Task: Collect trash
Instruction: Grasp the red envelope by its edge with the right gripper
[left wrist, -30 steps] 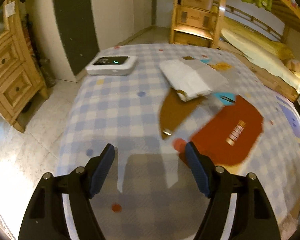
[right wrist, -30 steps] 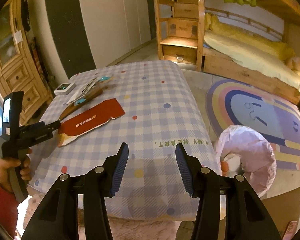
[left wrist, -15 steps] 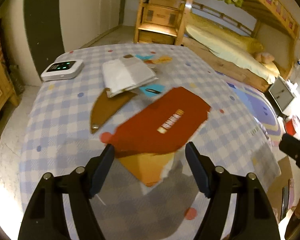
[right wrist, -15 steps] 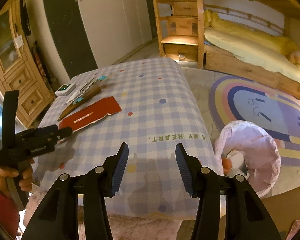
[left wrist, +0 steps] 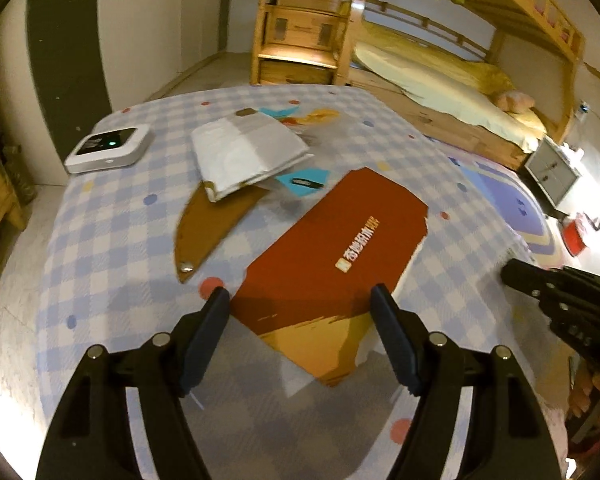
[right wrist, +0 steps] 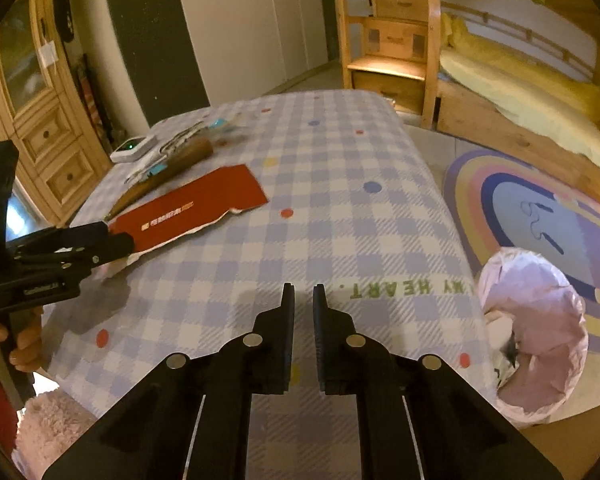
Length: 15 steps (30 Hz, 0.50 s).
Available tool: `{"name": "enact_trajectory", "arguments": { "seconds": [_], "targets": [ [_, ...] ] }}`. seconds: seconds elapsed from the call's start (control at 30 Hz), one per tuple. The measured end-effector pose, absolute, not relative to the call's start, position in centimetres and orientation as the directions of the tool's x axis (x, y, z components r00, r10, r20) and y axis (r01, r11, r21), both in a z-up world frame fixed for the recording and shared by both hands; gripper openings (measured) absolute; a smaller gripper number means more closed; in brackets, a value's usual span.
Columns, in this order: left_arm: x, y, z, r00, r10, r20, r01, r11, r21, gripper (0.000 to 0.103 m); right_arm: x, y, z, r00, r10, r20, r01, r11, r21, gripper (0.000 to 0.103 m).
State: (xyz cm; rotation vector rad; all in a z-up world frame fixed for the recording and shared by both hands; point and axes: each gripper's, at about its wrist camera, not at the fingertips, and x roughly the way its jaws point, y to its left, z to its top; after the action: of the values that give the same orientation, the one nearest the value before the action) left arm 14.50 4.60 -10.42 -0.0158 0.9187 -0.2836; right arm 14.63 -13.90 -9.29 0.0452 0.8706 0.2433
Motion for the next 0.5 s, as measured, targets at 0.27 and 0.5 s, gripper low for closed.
{"name": "enact_trajectory", "arguments": {
  "seconds": [0.27,0.5],
  "targets": [
    [14.0,0.7,-10.2,0.423,-0.478,-0.77,0.378,0.865,-0.329,0.068,14.3,-15.0,-9.4,0.624,0.224,-0.748,-0.162,0.974,0.157,0.01],
    [12.0,-4.8,-9.4,0.364,-0.498,-0.787,0.55,0.797,-0.25,0.068,13.9,-17.2,-8.8,0.638,0.207,-0.741,-0.098,0.977,0.188,0.011]
  ]
}}
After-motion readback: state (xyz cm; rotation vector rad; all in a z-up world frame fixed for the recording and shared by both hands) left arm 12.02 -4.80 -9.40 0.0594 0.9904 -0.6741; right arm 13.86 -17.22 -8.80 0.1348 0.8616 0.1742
